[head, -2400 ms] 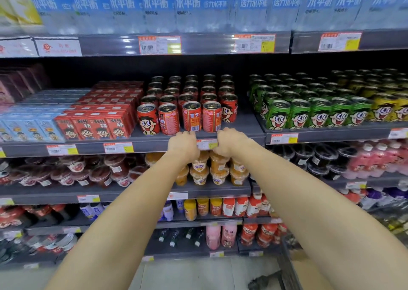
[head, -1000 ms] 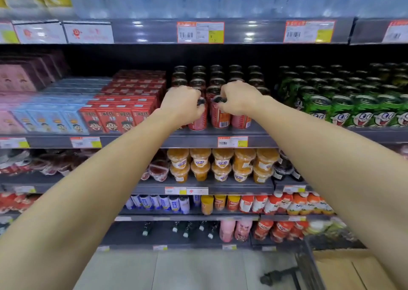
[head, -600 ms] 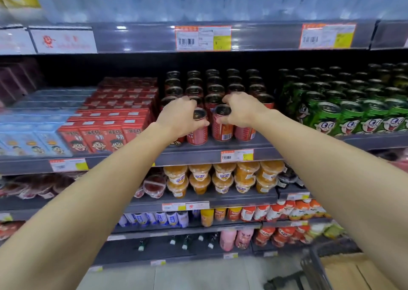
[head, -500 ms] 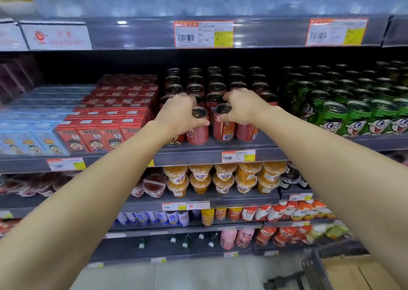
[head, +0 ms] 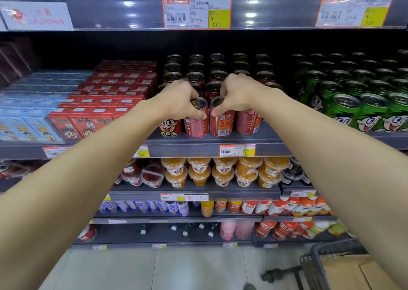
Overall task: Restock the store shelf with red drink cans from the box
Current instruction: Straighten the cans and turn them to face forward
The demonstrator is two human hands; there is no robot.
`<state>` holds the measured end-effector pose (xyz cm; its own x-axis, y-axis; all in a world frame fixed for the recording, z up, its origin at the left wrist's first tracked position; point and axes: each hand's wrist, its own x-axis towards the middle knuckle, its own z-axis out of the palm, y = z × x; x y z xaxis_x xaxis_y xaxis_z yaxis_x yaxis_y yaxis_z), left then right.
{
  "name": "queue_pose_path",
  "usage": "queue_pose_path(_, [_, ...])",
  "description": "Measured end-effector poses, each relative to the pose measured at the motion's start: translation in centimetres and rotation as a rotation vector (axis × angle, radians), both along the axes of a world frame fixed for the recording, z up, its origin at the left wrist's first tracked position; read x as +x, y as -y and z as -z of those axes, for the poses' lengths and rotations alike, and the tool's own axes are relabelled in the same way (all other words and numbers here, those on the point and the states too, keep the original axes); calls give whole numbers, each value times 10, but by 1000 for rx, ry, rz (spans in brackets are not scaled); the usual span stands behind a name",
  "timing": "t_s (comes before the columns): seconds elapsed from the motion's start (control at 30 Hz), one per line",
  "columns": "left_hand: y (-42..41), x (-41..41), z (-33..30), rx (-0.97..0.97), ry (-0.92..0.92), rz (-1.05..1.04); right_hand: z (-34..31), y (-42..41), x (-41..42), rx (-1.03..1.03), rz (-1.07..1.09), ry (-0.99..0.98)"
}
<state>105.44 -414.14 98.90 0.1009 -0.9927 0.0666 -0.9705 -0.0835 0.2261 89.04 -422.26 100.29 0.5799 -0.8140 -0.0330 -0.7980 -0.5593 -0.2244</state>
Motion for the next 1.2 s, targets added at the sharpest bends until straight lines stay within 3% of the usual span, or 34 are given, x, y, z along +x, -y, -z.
queue_pose_path(0.5, [-13, 18, -12, 46, -76, 22, -16, -17, -5, 20, -58, -140])
queue_pose_path(0.67, [-28, 48, -18, 71, -87, -96, -17, -1, -24, -6, 41, -93])
queue_pose_path(0.87, [-25, 57, -10, 60, -9, -69, -16, 9, -47, 60, 124, -103])
queue_pose_path(1.2, [-19, 59, -13, 66, -39, -119, -11, 8, -49, 71, 144, -85])
